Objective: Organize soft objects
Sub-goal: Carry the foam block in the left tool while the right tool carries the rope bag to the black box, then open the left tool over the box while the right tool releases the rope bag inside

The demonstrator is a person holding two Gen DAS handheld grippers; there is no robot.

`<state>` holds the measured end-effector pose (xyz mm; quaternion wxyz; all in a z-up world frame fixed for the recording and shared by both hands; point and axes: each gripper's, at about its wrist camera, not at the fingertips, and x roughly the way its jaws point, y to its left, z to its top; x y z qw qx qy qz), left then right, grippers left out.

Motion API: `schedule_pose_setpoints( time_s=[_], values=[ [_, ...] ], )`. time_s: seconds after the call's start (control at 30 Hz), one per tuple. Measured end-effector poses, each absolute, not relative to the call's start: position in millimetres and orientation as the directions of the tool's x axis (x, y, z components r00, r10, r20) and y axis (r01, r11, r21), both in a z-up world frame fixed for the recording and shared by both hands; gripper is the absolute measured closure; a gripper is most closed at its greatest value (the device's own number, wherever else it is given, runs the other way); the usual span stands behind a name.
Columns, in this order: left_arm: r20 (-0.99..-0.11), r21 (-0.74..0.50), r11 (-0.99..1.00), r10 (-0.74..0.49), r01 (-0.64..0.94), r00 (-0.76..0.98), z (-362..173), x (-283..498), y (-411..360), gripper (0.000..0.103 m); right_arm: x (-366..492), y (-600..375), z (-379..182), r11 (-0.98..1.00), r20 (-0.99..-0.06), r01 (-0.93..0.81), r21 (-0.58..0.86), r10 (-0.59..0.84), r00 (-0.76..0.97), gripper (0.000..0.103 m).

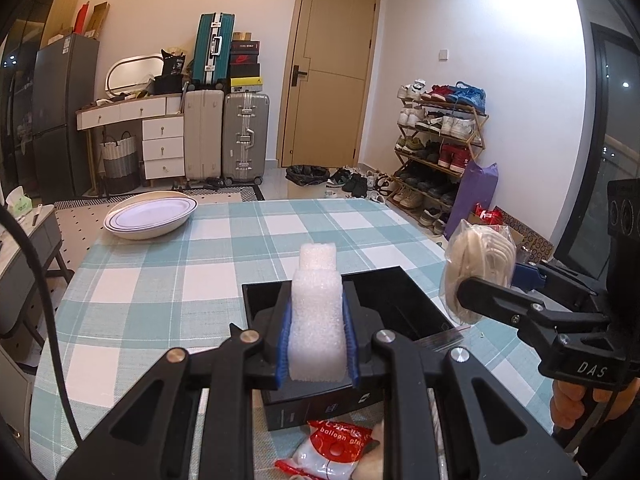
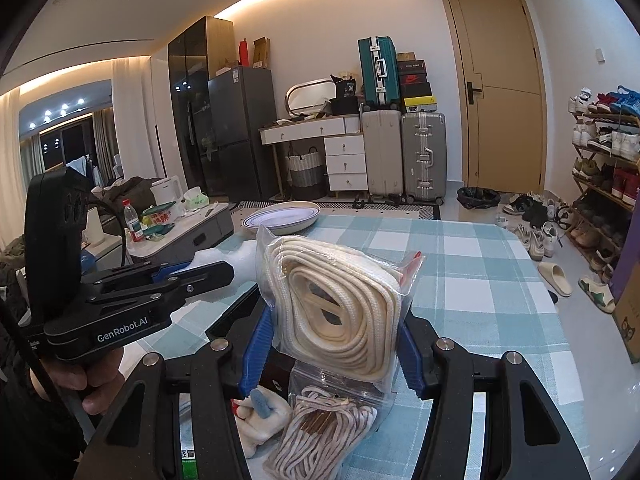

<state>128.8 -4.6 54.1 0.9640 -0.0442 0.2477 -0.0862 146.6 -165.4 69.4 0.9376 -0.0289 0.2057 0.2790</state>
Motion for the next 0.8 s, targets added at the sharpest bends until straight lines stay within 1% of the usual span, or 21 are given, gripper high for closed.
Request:
schedule_pose_setpoints(
  time_s=[0.33,0.8],
  values=[
    [-0.509,-0.126,0.982,-0.188,0.144,0.840,41,152,-10,0.083,181,-153,53,0.841,-0.466,-0.539,0.046,0.495,0.733,0.047],
    [-0.564,-0.122,0.982,-0.189,0.145,0.804,21,170,-13,0.083,216,-143,34,0.841,-0.520,-0.540,0.026,0.473,0.711,0.047]
  ],
)
